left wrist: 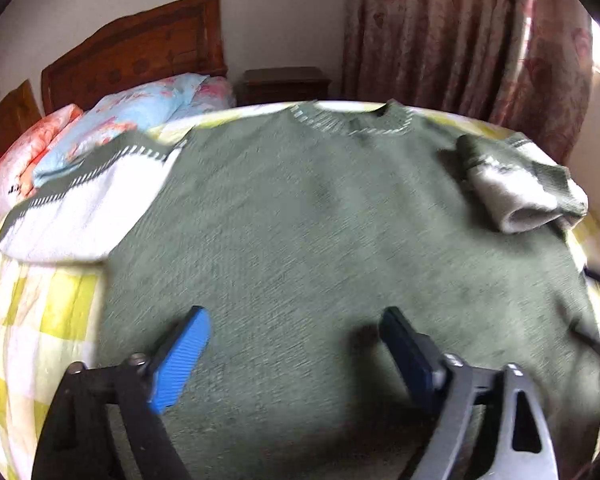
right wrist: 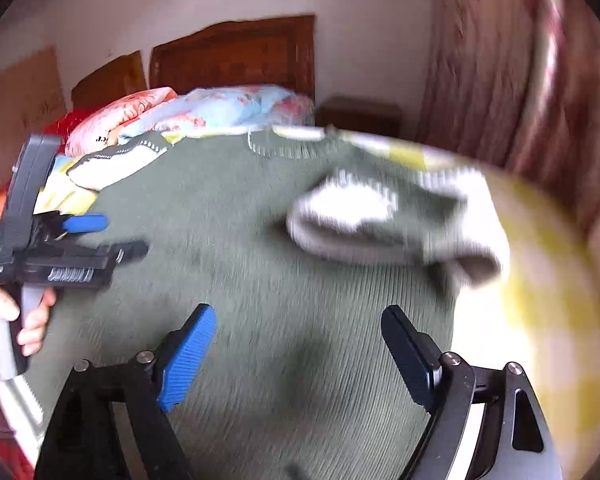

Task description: Fold small clothes

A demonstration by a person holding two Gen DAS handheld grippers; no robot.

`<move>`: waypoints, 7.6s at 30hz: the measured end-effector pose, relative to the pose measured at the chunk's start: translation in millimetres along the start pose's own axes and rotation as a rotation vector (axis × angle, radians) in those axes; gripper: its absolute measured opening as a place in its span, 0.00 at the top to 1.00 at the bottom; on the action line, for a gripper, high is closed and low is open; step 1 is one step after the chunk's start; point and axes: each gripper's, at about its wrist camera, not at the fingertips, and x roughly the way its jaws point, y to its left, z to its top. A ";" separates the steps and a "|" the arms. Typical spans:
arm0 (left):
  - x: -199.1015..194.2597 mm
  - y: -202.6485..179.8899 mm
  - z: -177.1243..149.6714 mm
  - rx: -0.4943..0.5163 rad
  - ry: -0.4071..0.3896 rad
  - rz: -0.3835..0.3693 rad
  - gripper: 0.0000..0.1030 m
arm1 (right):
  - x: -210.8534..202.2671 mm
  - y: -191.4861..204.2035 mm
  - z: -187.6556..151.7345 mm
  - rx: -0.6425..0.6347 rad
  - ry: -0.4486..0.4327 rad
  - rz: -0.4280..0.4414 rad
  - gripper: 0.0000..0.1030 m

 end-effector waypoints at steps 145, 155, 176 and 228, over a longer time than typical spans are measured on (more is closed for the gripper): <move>68.9 39.2 52.7 -0.368 -0.113 -0.459 0.58 | 190.9 -134.7 192.7 0.377 0.163 0.036 0.00; 69.5 41.1 51.4 -0.367 -0.112 -0.459 0.58 | 156.3 -138.7 165.5 0.387 0.092 0.108 0.00; 71.4 43.4 51.5 -0.375 -0.114 -0.473 0.58 | 82.1 -74.4 126.2 0.274 0.057 0.122 0.00; -90.1 27.8 -142.2 0.139 0.028 -0.112 0.35 | -24.6 51.1 -105.1 -0.127 0.161 0.012 0.00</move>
